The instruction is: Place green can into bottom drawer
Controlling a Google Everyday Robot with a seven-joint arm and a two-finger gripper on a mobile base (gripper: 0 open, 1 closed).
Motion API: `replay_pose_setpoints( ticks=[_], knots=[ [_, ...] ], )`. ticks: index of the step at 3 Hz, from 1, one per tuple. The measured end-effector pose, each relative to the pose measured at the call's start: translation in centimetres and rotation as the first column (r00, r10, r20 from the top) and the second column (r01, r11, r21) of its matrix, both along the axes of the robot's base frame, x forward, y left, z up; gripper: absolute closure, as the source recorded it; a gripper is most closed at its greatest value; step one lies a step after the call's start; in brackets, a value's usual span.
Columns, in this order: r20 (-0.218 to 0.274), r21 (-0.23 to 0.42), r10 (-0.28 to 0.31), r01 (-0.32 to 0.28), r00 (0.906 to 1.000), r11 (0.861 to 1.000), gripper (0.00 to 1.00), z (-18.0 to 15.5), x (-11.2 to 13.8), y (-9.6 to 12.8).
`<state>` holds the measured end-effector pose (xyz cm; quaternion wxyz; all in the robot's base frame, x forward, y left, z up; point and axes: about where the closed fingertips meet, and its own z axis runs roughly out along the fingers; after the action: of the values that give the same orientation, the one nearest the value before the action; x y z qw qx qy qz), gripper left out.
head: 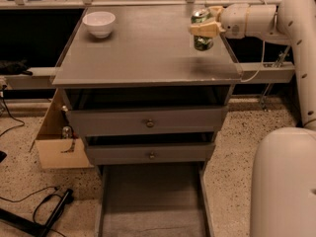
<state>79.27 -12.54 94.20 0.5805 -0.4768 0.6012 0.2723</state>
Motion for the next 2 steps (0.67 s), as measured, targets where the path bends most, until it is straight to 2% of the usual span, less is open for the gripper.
replay_pose_setpoints(
  ticks=[1, 2],
  knots=[
    [0.138, -0.021, 0.021, -0.018, 0.9902, 1.0, 1.0, 6.0, -5.3, -1.1],
    [0.269, -0.016, 0.025, -0.022, 0.9628, 1.0, 1.0, 10.4, -12.3, -3.1]
  ],
)
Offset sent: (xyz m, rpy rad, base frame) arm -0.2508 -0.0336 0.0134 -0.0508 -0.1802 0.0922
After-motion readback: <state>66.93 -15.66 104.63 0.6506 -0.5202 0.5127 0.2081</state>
